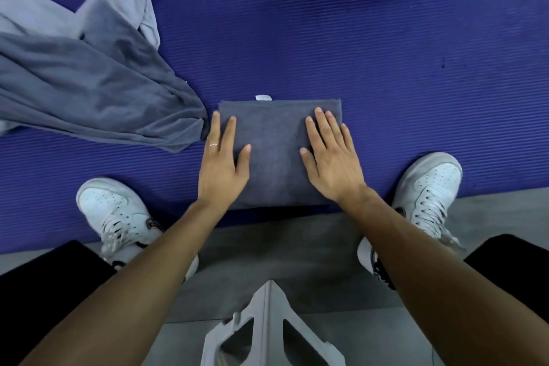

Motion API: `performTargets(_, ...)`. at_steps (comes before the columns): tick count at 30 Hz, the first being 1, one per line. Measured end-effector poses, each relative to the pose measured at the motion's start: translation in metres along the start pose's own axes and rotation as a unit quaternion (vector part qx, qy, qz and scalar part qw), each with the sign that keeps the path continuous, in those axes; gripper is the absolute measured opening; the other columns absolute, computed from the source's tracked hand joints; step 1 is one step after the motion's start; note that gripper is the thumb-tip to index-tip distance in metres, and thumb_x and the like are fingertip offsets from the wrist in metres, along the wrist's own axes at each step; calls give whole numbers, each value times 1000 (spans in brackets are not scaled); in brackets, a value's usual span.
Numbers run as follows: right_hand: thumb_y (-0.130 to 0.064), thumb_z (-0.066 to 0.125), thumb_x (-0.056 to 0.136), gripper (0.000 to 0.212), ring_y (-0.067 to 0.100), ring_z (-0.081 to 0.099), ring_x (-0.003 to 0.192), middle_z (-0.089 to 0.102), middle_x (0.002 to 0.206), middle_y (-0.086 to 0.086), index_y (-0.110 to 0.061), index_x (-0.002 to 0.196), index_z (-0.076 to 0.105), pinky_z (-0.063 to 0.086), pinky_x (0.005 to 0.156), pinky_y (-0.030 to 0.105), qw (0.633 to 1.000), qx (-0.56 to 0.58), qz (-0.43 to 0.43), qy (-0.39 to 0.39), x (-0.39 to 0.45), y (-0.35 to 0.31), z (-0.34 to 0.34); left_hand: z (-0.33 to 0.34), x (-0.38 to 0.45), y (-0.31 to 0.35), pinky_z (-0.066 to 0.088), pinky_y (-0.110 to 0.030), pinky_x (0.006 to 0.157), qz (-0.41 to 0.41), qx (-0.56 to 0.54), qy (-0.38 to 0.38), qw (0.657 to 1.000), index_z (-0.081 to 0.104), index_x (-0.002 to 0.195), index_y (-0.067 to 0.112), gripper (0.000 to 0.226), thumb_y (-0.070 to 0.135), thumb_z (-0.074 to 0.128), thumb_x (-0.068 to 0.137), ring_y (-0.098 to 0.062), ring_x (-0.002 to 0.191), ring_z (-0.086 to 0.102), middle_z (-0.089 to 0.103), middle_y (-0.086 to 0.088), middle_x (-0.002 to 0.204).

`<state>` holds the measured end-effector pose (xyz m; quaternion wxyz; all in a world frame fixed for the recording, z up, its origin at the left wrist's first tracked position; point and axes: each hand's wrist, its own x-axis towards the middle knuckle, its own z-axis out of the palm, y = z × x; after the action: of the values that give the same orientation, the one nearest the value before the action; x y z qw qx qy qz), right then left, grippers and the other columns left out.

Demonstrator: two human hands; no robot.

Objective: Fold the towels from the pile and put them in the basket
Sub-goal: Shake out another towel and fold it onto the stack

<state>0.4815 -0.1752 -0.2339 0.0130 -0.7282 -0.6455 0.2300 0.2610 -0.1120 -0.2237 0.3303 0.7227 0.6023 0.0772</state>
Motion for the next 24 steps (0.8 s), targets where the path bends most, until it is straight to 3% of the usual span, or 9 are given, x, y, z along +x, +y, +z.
performTargets(2, -48, 15, 102, 65, 23, 7, 152, 12, 165, 7, -13, 156, 22, 11, 123, 45, 999, 32, 7, -17, -14, -3, -6, -9, -18, 9, 26, -24, 114, -101, -110, 28, 988, 30, 153, 19, 65, 38, 57, 97, -17, 145, 28, 28, -4, 159)
performTargets(4, -50, 12, 100, 66, 22, 11, 152, 15, 164, 5, -14, 155, 25, 20, 122, 46, 998, 65, 12, -22, -29, -6, -11, -13, -31, 13, 37, -24, 102, -237, -177, 39, 954, 39, 147, 19, 66, 42, 66, 91, -18, 130, 48, 50, -3, 142)
performTargets(6, -52, 12, 99, 69, 21, 16, 151, 19, 164, 4, -15, 154, 28, 26, 120, 45, 995, 95, 27, -23, -41, -11, -15, -18, -37, 15, 43, -28, 91, -352, -200, 20, 914, 47, 135, 18, 65, 49, 72, 83, -22, 116, 57, 58, -3, 127)
performTargets(8, -51, 18, 101, 65, 22, 23, 148, 26, 161, 4, -14, 153, 31, 33, 116, 46, 991, 122, 46, -14, -50, -17, -18, -25, -37, 14, 45, -31, 87, -405, -226, -34, 885, 52, 116, 17, 56, 51, 76, 79, -21, 104, 58, 60, -1, 118)
performTargets(11, -39, 34, 104, 53, 26, 35, 141, 36, 156, 7, -12, 150, 36, 39, 111, 47, 987, 150, 63, -6, -60, -25, -23, -35, -43, 15, 44, -32, 87, -412, -236, -126, 871, 57, 117, 13, 55, 46, 78, 79, -20, 100, 55, 58, -1, 114)
performTargets(13, -35, 40, 104, 49, 29, 43, 135, 44, 150, 9, -10, 146, 43, 39, 111, 46, 987, 150, 57, 16, -66, -27, -27, -41, -49, 17, 46, -31, 86, -398, -249, -137, 872, 57, 124, 10, 59, 44, 78, 80, -18, 101, 57, 59, 1, 115)
performTargets(16, -35, 48, 102, 45, 29, 52, 127, 56, 139, 9, -10, 139, 53, 43, 107, 46, 984, 164, 45, 56, -74, -28, -34, -52, -53, 29, 58, -31, 73, -378, -349, -155, 843, 54, 126, 11, 55, 38, 77, 83, -22, 94, 71, 67, -7, 119)
performTargets(20, -58, 57, 88, 53, 16, 65, 105, 68, 119, -3, -20, 125, 65, 55, 88, 41, 964, 259, 14, 65, -77, -43, -64, -77, -53, 69, 58, -27, 62, -308, -380, -111, 865, 56, 116, 12, 41, 32, 76, 86, -21, 75, 75, 71, -9, 108)
performTargets(24, -58, 68, 78, 62, 12, 64, 110, 68, 120, -2, -17, 125, 66, 53, 92, 28, 958, 245, -103, 105, -72, -64, -97, -118, -56, 109, 56, -27, 55, -269, -436, -110, 852, 61, 115, 7, 33, 25, 72, 89, -24, 72, 74, 76, -10, 92)
